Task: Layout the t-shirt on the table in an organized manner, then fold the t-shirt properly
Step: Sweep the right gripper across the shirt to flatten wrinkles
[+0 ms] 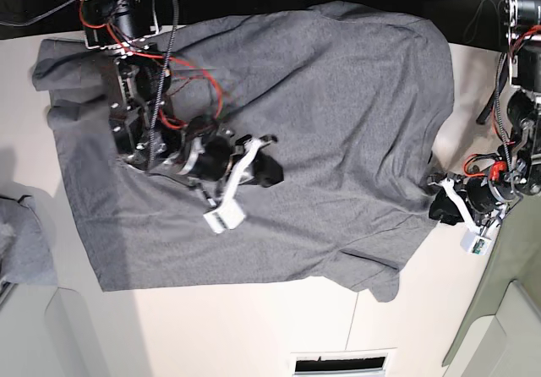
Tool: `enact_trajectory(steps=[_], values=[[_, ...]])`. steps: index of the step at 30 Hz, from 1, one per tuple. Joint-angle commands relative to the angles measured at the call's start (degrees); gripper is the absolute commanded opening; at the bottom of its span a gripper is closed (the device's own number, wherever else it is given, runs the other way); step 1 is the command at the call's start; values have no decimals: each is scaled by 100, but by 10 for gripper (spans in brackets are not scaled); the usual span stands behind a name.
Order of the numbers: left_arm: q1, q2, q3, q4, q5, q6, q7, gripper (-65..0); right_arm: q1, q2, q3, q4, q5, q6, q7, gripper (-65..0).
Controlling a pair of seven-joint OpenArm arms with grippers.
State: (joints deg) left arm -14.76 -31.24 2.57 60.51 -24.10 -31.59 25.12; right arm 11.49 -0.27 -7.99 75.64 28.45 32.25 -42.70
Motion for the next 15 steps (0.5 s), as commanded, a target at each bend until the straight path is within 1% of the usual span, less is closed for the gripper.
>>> enact_trajectory(steps=[1, 3, 5, 7, 10, 12, 15], values=[[-313, -98, 192, -192, 66, 76, -260, -440, 116, -179, -267, 76, -160, 9, 232, -650], [-612, -59, 671, -704, 358, 326, -435, -440, 116, -407, -839, 0, -754, -149, 503, -650], [-822, -2, 1071, -1054, 476, 590, -428, -440, 122, -586, -1364, -175, -1314, -382, 758, -650], [-925, 39, 1355, -1233, 496, 708, -437, -440, 122, -737, -1801, -476, -1687, -509, 914, -650], [-935, 144, 1572, -1268, 837, 859, -457, -440, 120, -844, -2389, -1067, -1823, -507, 979, -650], [-935, 192, 1692, -1266, 1150, 1003, -452, -440, 116, -844, -2745, -1401, -1818, -509, 992, -650], [-953, 188, 1823, -1266, 1327, 1200, -461, -440, 20, -844, -3036, -1572, -1816, -509, 988, -650]])
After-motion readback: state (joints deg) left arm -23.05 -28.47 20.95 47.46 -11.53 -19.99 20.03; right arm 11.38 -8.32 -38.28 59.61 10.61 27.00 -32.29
